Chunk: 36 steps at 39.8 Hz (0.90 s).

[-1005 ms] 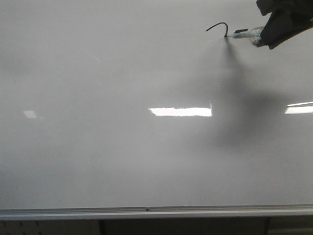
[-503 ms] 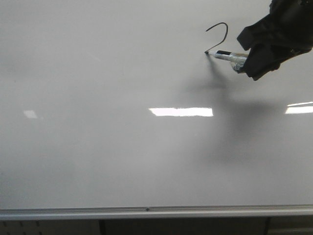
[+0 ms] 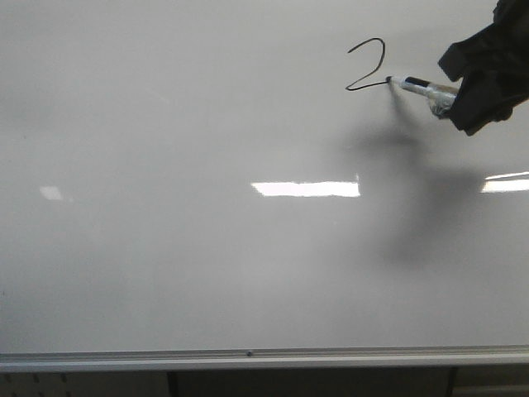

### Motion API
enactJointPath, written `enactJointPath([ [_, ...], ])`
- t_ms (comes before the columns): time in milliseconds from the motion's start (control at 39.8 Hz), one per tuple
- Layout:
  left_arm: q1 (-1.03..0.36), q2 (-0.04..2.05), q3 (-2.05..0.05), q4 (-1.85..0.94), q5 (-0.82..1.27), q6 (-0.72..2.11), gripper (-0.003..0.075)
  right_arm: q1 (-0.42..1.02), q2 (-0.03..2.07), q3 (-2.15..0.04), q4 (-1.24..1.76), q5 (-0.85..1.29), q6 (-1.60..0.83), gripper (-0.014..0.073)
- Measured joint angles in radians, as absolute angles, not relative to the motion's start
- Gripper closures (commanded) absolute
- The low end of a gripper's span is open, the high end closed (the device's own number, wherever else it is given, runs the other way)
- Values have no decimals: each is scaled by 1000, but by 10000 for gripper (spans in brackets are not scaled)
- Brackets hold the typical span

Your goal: Write number 2 on whiteboard

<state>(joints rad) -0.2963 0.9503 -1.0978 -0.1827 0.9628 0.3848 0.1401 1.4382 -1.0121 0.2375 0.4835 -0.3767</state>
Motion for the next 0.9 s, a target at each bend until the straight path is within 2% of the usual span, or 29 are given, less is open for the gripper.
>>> enactJointPath([
  [201, -296, 950, -1098, -193, 940, 393, 206, 171, 1289, -1021, 239, 613, -399, 505],
  [352, -342, 973, -1098, -287, 936, 533, 206, 248, 1180, -1021, 239, 757, -504, 505],
  [704, -674, 1147, -1161, -363, 975, 742, 206, 540, 1076, -1023, 327, 1082, -796, 505],
  [905, -845, 1265, -1230, -369, 980, 777, 206, 590, 1076, -1023, 353, 1106, -820, 505],
])
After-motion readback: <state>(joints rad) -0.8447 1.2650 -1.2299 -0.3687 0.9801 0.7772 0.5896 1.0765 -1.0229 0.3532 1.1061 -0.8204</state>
